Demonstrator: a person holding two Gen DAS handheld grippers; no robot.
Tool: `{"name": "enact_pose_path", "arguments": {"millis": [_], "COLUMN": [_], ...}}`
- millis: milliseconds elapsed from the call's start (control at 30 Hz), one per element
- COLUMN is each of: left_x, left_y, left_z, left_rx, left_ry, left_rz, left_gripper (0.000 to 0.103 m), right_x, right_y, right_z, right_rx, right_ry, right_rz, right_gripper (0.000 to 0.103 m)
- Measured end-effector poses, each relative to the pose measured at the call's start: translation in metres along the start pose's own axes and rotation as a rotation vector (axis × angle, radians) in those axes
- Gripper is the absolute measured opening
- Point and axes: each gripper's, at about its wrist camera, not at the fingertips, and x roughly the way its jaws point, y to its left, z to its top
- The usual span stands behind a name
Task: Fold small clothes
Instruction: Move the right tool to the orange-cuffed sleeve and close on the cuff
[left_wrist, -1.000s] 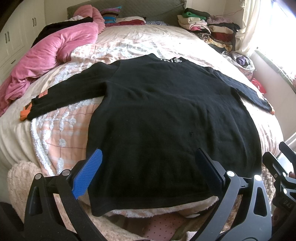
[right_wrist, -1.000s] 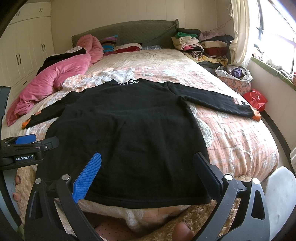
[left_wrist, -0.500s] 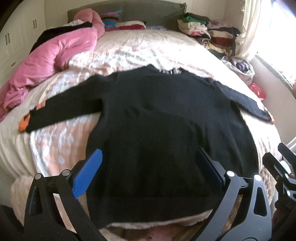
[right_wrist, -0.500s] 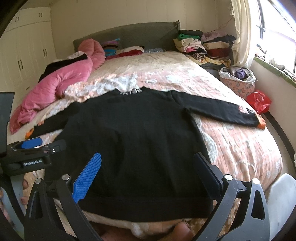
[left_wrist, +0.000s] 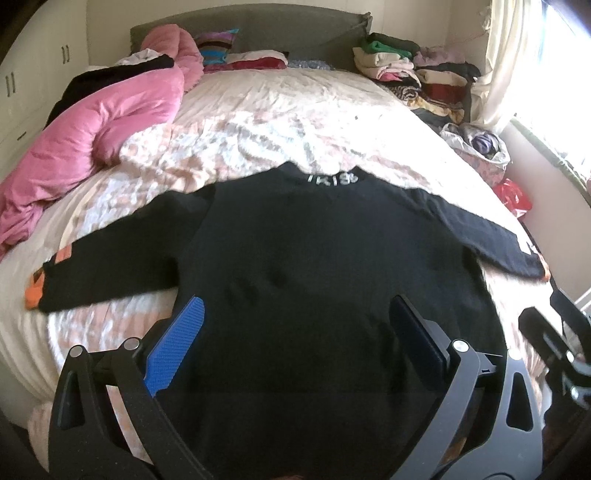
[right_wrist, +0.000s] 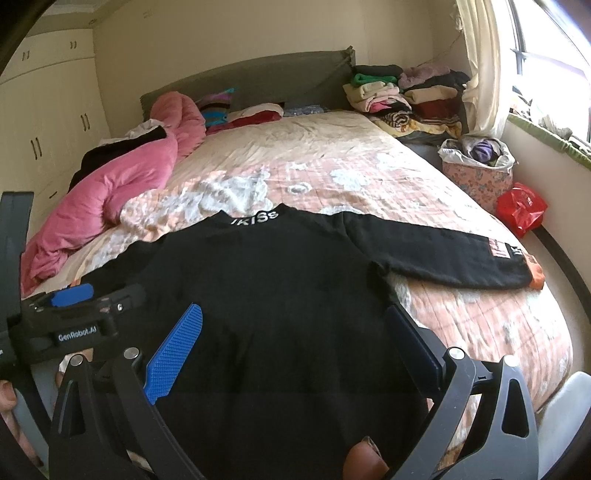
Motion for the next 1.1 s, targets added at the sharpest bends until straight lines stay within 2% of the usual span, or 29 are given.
{"name": "enact_pose_path", "arguments": {"millis": [433, 733, 1100], "left_x": [0.051, 0.088, 0.117], "left_y": [-0.030, -0.052, -0.072], "left_z": [0.048, 0.065, 0.079], "left_rx": [0.027, 0.050, 0.080], "left_ry": [0.037, 0.093, 0.115], "left_rz": [-0.010, -0.026, -0.014], "left_gripper": [0.094, 0.094, 0.094], "right_x": [0.042, 0.065, 0.087], "right_y": [-0.048, -0.113, -0.200], "right_z": [0.037, 0.048, 0.050], "right_rx": [0.094, 0.222, 0.384], "right_ry": [0.009, 0.028, 0.061], "right_rz": [-0.064, -0.155, -0.309], "right_gripper": [0.099, 0.099, 0.099]}}
